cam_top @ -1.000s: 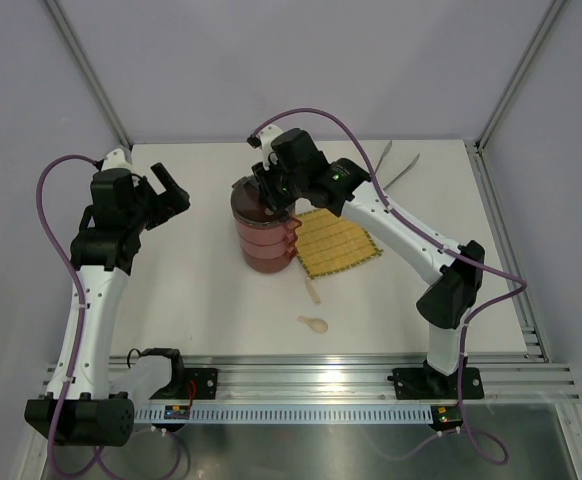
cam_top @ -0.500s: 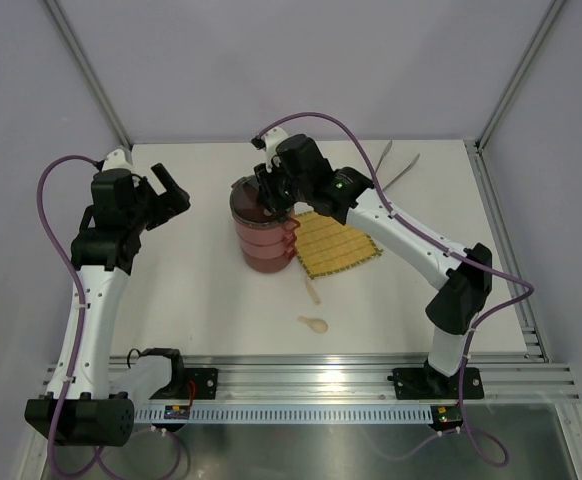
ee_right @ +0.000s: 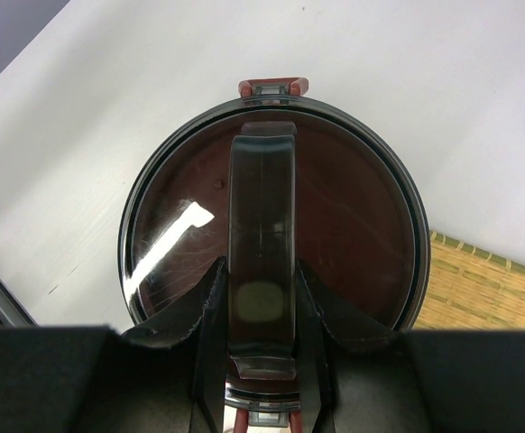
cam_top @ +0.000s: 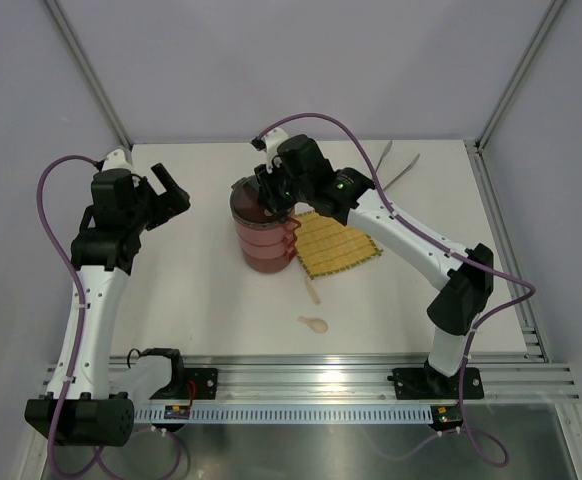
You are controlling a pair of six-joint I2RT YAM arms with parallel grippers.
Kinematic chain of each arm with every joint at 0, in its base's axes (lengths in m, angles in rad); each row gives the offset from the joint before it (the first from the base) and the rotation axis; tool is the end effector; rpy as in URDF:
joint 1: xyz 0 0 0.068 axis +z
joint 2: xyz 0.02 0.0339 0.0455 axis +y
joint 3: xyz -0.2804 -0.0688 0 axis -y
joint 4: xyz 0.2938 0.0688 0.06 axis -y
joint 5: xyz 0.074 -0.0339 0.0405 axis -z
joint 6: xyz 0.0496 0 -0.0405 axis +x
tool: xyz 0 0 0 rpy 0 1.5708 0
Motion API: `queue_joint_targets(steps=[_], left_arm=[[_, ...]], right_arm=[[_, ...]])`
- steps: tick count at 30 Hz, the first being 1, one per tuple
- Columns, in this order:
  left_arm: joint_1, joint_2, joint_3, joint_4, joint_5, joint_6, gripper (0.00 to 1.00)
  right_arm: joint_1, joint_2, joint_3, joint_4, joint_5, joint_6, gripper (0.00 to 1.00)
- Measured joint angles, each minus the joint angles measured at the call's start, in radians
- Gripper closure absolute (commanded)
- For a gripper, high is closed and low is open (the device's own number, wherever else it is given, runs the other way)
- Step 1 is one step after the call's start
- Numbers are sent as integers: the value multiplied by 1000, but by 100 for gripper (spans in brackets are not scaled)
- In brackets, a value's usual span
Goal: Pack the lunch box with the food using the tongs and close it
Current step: Close the box lid on the packing box.
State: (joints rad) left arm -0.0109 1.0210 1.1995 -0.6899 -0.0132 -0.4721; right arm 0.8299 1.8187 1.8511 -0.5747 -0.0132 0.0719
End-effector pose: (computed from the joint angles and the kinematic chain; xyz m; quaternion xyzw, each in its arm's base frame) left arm 0.2597 -0.0022 0.4033 -0.2005 0.8393 -0.1153 0.4920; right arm 0.3278 0.3593 0.3910 -0.3251 0.8077 0.2195 0.4402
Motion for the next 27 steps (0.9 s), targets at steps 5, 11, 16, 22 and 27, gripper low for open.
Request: queue_joint_targets(steps=[5,11,16,22,27], left_arm=[[0,0,-2,6,20,0,1],[2,6,-13,14,106,3,1],[3,21,-17,41,196,12,1],[3,23,-19,52,248,34,1],[3,4,-71,87,286,34,1]], right_arm=[[-1,2,-1,3,-13,-3,100],[-6,3,-5,10,-34,-3,100],[-8,10,8,1,-47,-3,100],[-11,44,58,-24,-64,-2,100],[-11,63,82,-27,-69,7,80]])
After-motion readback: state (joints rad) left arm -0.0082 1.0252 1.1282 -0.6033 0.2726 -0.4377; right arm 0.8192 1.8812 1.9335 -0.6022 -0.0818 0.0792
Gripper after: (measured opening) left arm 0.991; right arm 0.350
